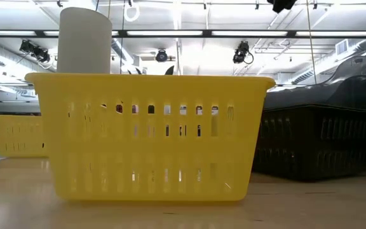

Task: Stack baskets on shelf by color
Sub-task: Put the stacked gray bins on the shelf

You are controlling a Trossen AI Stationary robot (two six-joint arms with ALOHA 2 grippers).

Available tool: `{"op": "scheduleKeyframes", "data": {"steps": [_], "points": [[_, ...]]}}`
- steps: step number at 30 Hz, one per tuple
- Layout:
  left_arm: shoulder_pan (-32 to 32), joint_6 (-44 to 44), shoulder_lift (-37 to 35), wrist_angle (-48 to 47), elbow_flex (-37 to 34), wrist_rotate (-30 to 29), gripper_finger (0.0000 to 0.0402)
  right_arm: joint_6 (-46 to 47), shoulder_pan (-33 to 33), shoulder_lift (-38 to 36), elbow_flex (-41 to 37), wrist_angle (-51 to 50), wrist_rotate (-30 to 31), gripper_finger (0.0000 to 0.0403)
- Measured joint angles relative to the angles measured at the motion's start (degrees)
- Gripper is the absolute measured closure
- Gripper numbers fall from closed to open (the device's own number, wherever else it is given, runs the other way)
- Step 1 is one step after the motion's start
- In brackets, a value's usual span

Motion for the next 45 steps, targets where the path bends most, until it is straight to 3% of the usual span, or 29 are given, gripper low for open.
{"op": "scheduleKeyframes", "data": {"steps": [15,24,37,45], "points": [[0.43,-0.79,0.0,-0.13,0.0,-0.23,0.0385,0.93,3.06,0.17,-0.12,2.01,0.67,0.0251],[-0.23,-3.14,0.0,-0.09,0.0,-0.21,0.0373,-0.79,3.05,0.22,-4.19,4.35,1.04,0.0251],[-0.22,-2.73,0.0,-0.11,0.0,-0.19,0.0378,-12.49,3.05,0.22,-12.38,4.75,-0.22,0.0244],[-0.64,-2.75,0.0,-0.09,0.0,-0.66,0.0377,-18.4,3.05,0.22,-15.4,5.11,1.54,0.0207]]}}
